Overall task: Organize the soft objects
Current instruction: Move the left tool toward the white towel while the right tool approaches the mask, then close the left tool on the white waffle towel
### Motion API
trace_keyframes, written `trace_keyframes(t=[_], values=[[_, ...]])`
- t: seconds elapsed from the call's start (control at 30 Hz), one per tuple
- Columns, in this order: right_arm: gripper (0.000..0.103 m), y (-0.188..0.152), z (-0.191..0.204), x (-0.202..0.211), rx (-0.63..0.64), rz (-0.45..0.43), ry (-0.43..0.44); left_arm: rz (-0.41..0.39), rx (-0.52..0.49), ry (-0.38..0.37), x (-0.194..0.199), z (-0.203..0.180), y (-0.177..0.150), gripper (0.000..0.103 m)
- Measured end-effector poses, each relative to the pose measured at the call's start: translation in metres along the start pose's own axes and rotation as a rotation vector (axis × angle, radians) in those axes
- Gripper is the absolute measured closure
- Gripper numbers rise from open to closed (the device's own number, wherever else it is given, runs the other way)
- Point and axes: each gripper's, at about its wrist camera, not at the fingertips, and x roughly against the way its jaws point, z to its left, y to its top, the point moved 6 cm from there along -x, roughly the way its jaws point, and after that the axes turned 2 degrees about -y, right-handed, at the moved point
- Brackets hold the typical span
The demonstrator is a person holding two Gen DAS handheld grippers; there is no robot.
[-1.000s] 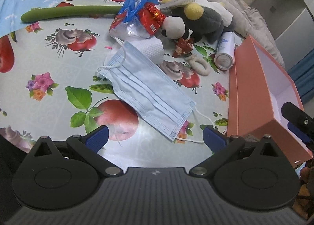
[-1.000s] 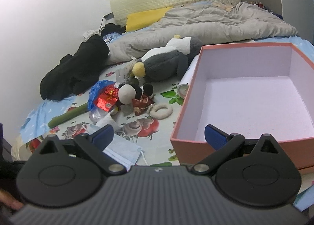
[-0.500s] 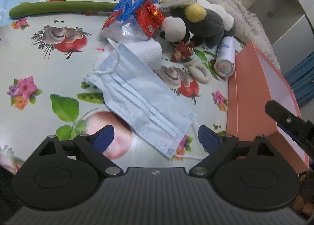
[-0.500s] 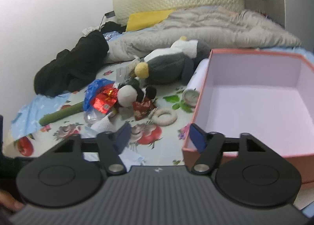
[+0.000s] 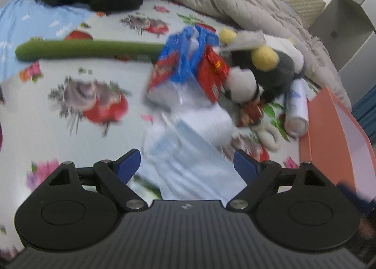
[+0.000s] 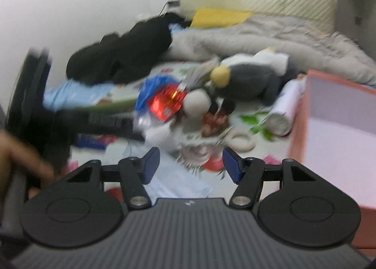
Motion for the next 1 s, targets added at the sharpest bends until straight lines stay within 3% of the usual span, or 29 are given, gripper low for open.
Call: trace_keyframes(t=[0.1,0.23,0.37,0.47,0.57,0.77,0.87,0.93,1.0], values=[[0.040,-0.011,0.009,-0.019,0.003,0.051,0.078,0.014,-0.040,-0.012,-0.012,-0.004,0.014,0.012],[0.029,-0.015,0.023,-0.036,0.047,0.036,0.139,0.033,-0.059,-0.005,-0.033,-0.011,0.026,0.010],[0.028,-0.017,0.038,-0.056,0.148,0.042,0.159,0.071,-0.049,-0.019,-0.054,-0.016,0.027,0.008],[0.028,-0.022,0.039,-0.071,0.213,0.072,0.138,0.079,-0.099,0.046,-0.064,-0.015,0.027,0.007],[0.028,-0.033,0.038,-0.084,0.268,0.130,0.147,0.090,-0.117,0.015,-0.070,-0.013,0.030,0.007],[0.029,-0.047,0.039,-0.089,0.242,0.204,0.196,0.130,-0.157,-0.004,-0.082,-0.015,0.032,0.009],[0.036,-0.048,0.041,-0.086,0.244,0.213,0.208,0.151,-0.151,-0.006,-0.089,-0.014,0.028,0.012],[0.050,-0.049,0.043,-0.083,0.260,0.216,0.205,0.160,-0.148,-0.010,-0.093,-0.013,0.026,0.015],[0.064,-0.050,0.044,-0.080,0.264,0.220,0.211,0.157,-0.176,-0.003,-0.093,-0.015,0.025,0.027]])
